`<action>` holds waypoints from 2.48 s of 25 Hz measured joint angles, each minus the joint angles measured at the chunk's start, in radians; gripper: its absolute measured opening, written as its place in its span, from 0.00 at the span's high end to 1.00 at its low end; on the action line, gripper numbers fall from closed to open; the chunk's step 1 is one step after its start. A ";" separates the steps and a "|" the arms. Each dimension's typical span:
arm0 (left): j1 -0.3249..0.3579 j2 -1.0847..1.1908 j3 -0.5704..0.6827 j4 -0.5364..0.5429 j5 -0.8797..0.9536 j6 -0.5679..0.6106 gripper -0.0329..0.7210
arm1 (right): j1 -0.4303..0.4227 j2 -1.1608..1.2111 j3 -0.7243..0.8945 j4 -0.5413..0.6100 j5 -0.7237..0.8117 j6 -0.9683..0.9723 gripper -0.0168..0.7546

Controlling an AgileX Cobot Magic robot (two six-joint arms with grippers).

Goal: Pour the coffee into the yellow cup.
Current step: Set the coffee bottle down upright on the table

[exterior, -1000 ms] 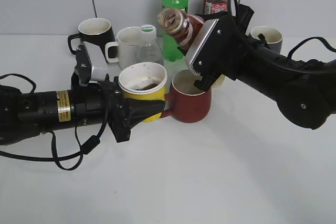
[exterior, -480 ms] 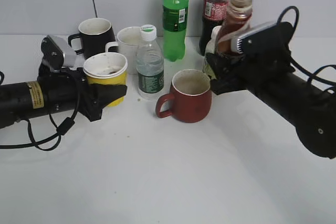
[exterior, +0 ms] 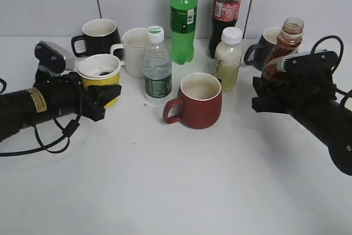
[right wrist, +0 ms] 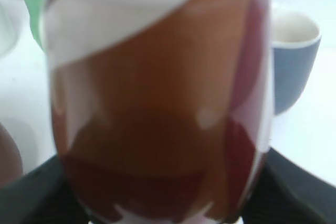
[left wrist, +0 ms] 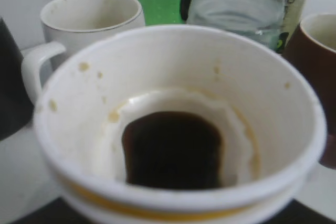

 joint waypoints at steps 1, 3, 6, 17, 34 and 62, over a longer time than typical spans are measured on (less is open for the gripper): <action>0.000 0.015 0.000 -0.011 -0.016 0.005 0.49 | -0.002 0.019 0.000 0.000 -0.015 0.001 0.31; 0.000 0.048 0.000 -0.029 -0.059 0.022 0.49 | -0.002 0.054 0.000 0.000 -0.040 0.002 0.31; 0.000 0.108 -0.002 -0.057 -0.139 0.071 0.49 | -0.002 0.096 0.000 -0.002 -0.072 0.002 0.31; 0.000 0.247 -0.120 -0.063 -0.161 0.092 0.49 | -0.002 0.119 0.000 -0.002 -0.083 0.004 0.31; 0.000 0.291 -0.121 -0.063 -0.168 0.095 0.22 | -0.002 0.125 -0.063 0.000 -0.068 0.005 0.31; 0.000 0.106 0.139 -0.252 -0.151 0.095 0.21 | -0.002 0.242 -0.092 0.012 -0.100 0.087 0.17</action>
